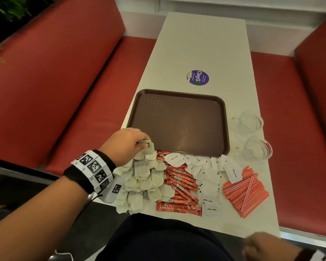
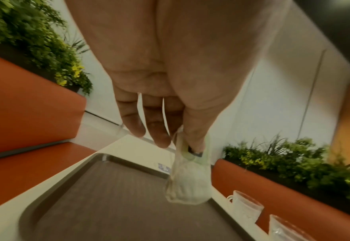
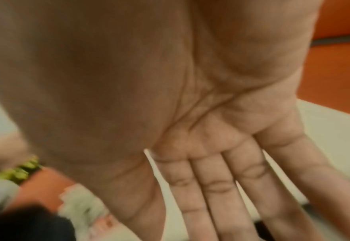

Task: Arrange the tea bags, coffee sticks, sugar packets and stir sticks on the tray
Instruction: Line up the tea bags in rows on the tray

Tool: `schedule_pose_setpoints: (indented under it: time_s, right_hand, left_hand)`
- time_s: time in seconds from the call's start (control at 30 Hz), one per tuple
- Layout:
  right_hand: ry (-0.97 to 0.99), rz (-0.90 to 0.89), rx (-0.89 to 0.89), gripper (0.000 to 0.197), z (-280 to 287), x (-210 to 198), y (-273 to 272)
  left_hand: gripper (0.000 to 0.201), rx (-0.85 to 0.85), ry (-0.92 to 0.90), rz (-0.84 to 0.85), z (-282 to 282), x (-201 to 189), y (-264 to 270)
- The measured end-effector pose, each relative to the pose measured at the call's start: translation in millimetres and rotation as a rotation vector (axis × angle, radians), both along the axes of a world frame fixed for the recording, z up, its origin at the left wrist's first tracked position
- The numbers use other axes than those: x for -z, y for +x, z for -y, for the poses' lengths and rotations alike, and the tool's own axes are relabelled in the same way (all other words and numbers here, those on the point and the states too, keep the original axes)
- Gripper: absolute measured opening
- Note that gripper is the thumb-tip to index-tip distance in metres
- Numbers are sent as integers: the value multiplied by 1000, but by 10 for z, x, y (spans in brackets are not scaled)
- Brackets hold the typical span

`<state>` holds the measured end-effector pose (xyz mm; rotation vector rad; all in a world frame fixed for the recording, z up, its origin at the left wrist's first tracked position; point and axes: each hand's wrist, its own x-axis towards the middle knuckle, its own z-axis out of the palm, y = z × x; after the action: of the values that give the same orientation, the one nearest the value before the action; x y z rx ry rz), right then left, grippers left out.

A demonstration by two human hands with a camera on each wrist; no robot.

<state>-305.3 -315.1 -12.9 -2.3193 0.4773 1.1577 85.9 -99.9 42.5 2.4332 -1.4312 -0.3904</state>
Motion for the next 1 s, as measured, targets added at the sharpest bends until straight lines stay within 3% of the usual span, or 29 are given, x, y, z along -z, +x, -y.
schedule_pose_setpoints:
  time_s: [0.07,0.2,0.3,0.37,0.43,0.57,0.8,0.93,1.0]
  right_hand:
    - [-1,84,8,29,-3,-359,453]
    - [25,537,28,34,-93,-750,1534]
    - [283,718,106,49,-246,-760,2290]
    - [440,703,155,34,-353,-683,2626]
    - [487,712,210,19,-406,-610,2831]
    - [652,731,443,20,-451,-528,3045]
    - [540,909,627,2,-519,-440,3284]
    - [524,942,689,21,-588,-433,3411]
    - [470,935,631,19,-605,-406,3455]
  left_hand:
    - [15,61,-18,-42,14,-116,0]
    - [12,119,-83,-148,46,-328,-18]
    - [9,162,-170,-199,95,-429,8]
    - [8,175,-222,-224,120,-432,83]
    - [6,162,-256,-190,135,-406,198]
    - [5,108,-358,-182,111,-323,449]
    - [10,-64,-526,-413,62,-97,760]
    - [16,-121,-487,-445,73,73,818]
    - [11,-138,-479,-423,76,139,823]
